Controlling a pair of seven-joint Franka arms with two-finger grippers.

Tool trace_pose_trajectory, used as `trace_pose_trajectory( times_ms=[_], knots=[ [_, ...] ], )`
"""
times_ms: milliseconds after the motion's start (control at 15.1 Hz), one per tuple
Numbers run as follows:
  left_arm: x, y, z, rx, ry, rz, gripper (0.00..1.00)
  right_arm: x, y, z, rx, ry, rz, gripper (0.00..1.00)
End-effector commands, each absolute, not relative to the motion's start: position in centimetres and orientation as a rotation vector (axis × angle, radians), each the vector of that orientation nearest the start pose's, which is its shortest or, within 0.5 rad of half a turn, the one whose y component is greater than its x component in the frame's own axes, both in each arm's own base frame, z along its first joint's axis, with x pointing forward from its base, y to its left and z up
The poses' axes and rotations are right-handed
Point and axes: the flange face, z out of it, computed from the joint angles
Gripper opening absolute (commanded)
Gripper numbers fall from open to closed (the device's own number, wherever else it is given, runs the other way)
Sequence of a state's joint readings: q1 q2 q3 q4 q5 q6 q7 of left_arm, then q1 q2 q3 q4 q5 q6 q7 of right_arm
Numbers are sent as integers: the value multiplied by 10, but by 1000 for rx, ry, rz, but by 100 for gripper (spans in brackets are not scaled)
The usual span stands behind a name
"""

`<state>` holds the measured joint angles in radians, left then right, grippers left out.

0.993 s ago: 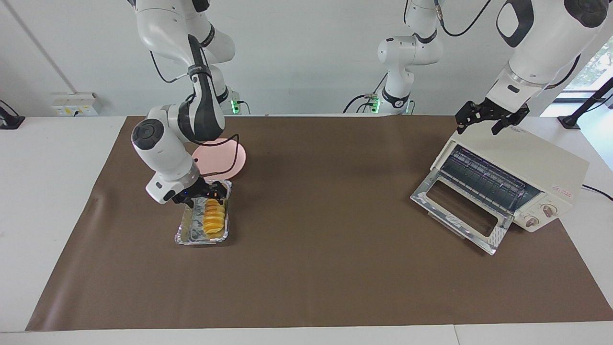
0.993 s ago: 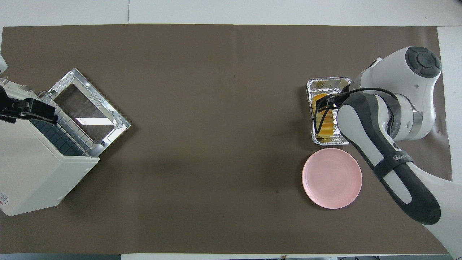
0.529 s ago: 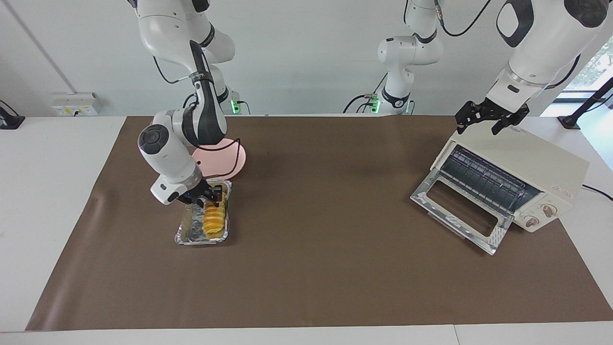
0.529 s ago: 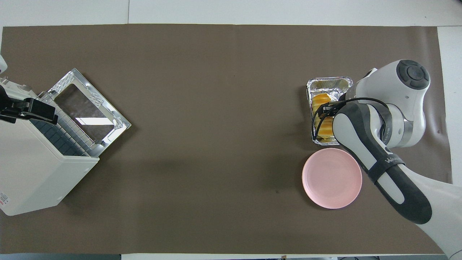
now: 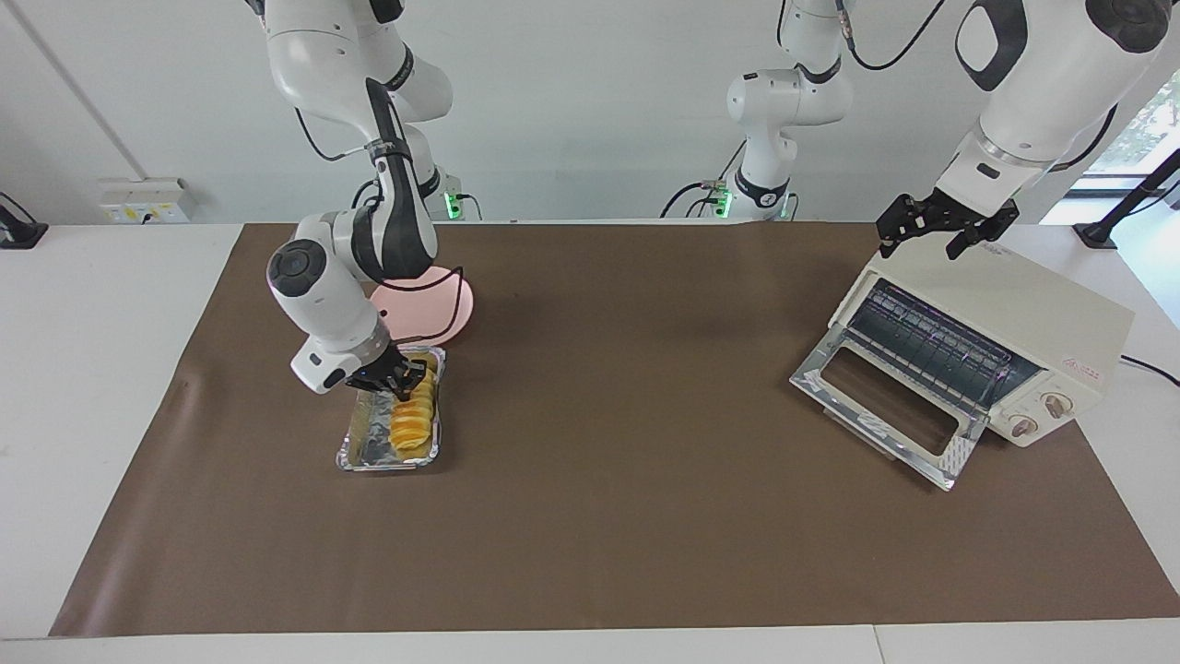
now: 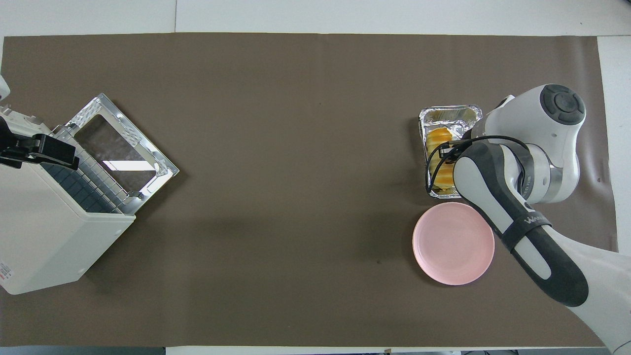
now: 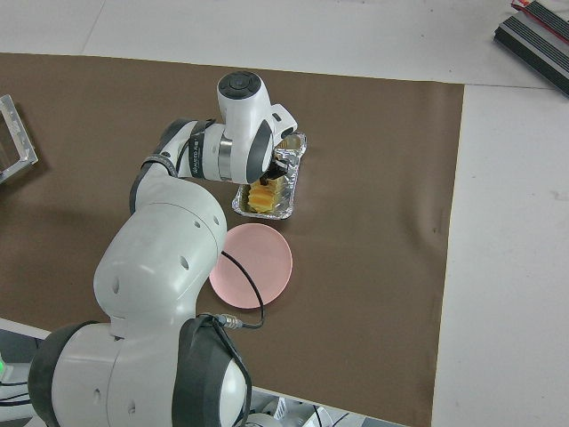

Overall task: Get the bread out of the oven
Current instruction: 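Lower the right gripper into the tray and grasp the bread slices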

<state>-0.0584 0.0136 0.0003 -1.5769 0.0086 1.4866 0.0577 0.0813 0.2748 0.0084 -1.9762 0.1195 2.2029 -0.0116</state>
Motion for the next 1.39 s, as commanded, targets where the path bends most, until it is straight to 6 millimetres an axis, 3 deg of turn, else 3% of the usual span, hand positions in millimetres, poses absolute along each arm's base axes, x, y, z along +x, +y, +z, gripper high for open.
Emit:
trace_pose_trajectory(
  times_ms=[0,66,199,265,397,728,860,1125,1257,1324],
  knots=[
    [543,-28,611,-3134,178,137,100,591,54,326,-3044,-42,66,0],
    [543,-28,611,-3134,178,140,100,591,55,327,-3044,-43,66,0],
    [543,-28,611,-3132,178,137,100,591,55,327,-3044,-45,64,76],
    [543,-28,610,-3134,178,142,100,591,56,327,-3044,-47,64,90],
    [543,-28,611,-3134,178,137,100,591,56,327,-3044,-45,64,98],
    [543,-28,610,-3134,178,142,100,590,65,324,-3043,-58,58,97],
    [543,-28,611,-3132,178,140,100,589,65,322,-3044,-59,54,88],
    [543,-28,611,-3132,178,137,100,585,63,313,-3046,-57,42,83],
    [543,-27,611,-3133,176,137,100,585,63,313,-3046,-60,44,53],
    [544,-27,610,-3132,176,140,100,585,63,313,-3046,-60,46,30]
  ],
)
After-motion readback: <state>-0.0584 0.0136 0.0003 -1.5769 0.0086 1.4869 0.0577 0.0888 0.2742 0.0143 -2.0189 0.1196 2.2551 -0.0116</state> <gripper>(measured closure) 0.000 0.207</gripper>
